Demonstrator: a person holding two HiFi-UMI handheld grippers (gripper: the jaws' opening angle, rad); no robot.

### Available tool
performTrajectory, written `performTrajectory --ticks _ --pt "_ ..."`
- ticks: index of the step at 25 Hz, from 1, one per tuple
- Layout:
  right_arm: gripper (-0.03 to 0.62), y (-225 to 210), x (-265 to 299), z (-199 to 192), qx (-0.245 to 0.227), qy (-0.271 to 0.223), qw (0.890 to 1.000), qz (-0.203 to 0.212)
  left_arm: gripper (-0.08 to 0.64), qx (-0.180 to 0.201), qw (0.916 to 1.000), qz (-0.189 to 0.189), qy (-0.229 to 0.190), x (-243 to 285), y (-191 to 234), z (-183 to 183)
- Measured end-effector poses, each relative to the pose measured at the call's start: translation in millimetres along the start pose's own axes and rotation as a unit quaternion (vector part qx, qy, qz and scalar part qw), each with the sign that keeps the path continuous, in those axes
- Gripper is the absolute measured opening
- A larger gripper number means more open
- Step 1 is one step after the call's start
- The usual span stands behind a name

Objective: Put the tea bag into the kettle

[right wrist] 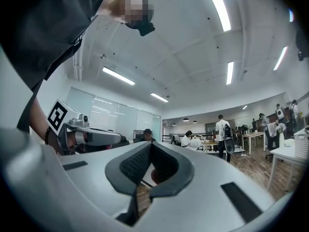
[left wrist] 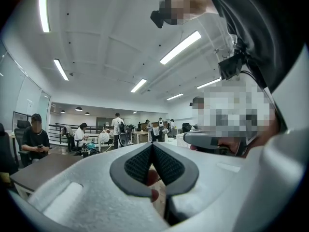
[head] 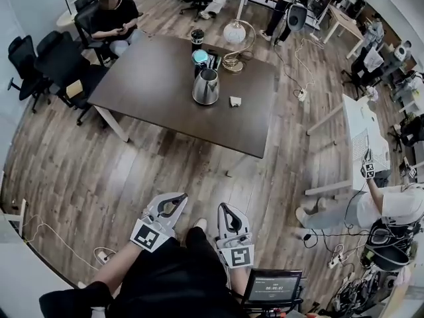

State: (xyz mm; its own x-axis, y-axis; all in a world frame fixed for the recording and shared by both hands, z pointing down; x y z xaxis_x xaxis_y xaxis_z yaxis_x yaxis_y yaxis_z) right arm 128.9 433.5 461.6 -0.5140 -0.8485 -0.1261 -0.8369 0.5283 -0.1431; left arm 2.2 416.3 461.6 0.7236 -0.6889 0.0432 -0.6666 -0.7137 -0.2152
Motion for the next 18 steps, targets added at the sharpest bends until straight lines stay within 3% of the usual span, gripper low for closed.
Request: performTrajectory --ticks 9,18 --pt "0.006 -46 23 -3 0.012 0.005 1.0 0.023 -0.015 0.009 0.9992 0.031 0.024 34 11 -10" --pt "0.006 -57 56 -3 -0.004 0.002 1.0 0.003 -0.015 0.02 0.9998 0.009 0.005 62 48 -13"
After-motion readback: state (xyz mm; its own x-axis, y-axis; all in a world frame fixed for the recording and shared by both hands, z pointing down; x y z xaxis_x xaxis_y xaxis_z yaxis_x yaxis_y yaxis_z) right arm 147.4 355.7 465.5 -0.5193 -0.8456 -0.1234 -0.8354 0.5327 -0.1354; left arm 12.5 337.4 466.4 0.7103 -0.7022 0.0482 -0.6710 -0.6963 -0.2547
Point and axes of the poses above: the fingertips, and each gripper's own axes: x forward along the fingers, y to its left, z out of its top, the point moved 2 cm from there along -x, backward along the fingers, and after that the axes turned 11 degrees about x, right-handed, at the moved point
